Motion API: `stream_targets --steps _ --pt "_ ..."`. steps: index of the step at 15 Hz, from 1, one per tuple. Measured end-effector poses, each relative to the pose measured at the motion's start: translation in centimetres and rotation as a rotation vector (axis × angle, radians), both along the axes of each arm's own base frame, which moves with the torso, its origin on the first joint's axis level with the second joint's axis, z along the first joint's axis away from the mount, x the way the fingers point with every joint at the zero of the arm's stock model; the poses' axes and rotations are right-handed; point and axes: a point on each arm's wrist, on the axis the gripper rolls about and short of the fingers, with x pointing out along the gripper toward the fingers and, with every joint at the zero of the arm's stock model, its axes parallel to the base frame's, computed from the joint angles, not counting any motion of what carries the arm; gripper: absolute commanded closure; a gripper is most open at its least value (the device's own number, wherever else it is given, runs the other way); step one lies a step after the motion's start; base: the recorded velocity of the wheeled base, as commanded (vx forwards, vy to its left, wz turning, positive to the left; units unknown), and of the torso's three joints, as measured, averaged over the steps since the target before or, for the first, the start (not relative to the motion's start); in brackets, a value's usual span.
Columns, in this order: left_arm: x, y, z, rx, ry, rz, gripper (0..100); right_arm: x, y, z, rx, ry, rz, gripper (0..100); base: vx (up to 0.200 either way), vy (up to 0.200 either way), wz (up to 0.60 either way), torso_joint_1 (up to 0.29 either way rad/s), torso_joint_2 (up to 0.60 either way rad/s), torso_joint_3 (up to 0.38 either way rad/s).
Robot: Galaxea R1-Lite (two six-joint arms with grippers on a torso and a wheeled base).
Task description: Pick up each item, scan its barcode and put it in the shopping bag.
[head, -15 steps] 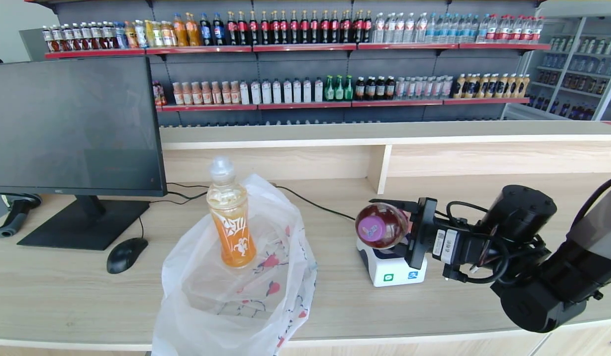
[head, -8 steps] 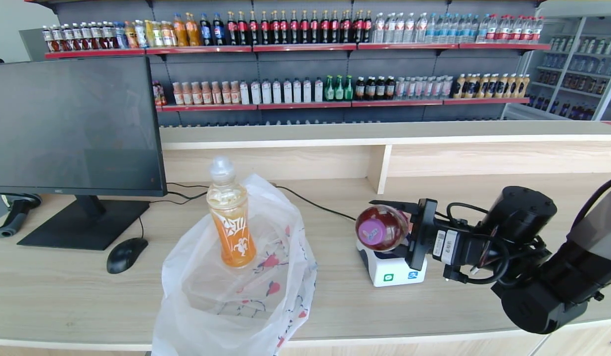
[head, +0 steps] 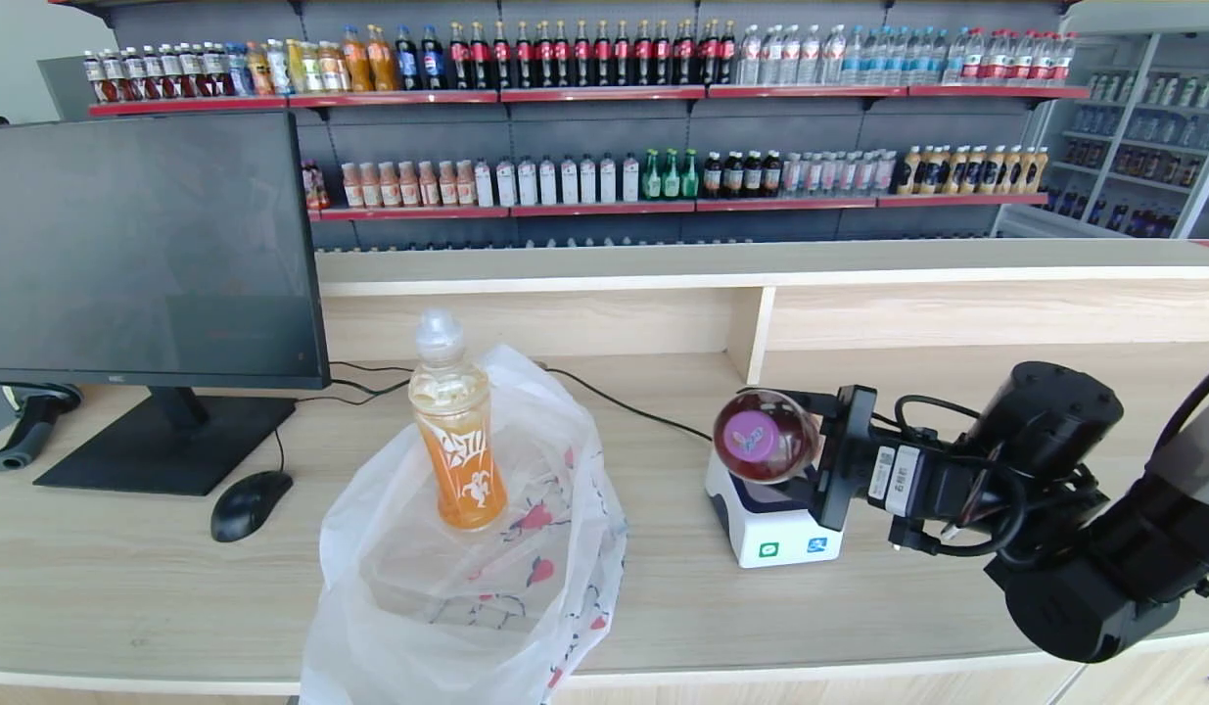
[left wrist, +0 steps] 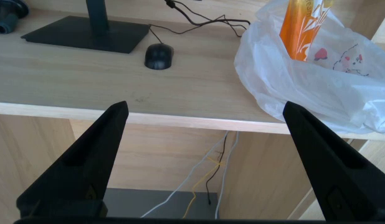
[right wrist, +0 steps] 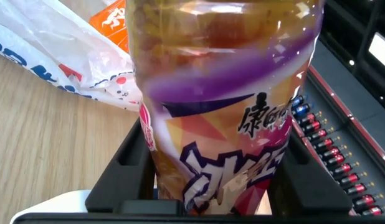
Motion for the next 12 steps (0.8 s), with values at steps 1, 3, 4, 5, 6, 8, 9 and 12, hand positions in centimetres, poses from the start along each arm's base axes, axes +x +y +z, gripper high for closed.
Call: stream_targets --steps 1,3,4,5,6,8,9,12 --pt "0.0 0.0 0.0 0.0 0.0 0.0 0 -0.1 0.0 0.2 0.003 -0.001 0.0 100 0.0 0.0 0.0 0.0 0.0 0.0" --pt "0.0 0.0 0.0 0.0 0.0 0.0 0 -0.4 0.3 0.6 0.014 0.001 0.009 100 0.0 0.0 0.0 0.0 0.0 0.0" --pt "0.0 0.0 0.0 0.0 -0.001 0.0 0 -0.5 0.5 0.8 0.023 0.004 0.004 100 0.0 0.0 0.0 0.0 0.0 0.0" --pt "0.0 0.0 0.0 0.001 -0.001 0.0 0 -0.7 0.8 1.2 0.04 0.01 -0.026 100 0.0 0.0 0.0 0.0 0.0 0.0" --pt "0.0 0.0 0.0 0.002 -0.001 0.0 0 -0.9 1.2 1.5 0.056 0.019 -0.044 100 0.0 0.0 0.0 0.0 0.0 0.0" --pt "0.0 0.0 0.0 0.003 0.0 0.0 0 -1.3 1.9 2.1 0.091 0.036 -0.074 100 0.0 0.0 0.0 0.0 0.0 0.0" --pt "0.0 0.0 0.0 0.003 0.0 0.0 0 -1.6 2.3 2.4 0.115 0.051 -0.092 100 0.0 0.0 0.0 0.0 0.0 0.0" --pt "0.0 0.0 0.0 0.003 0.0 0.0 0 -2.6 3.1 3.7 0.218 0.132 -0.159 100 0.0 0.0 0.0 0.0 0.0 0.0"
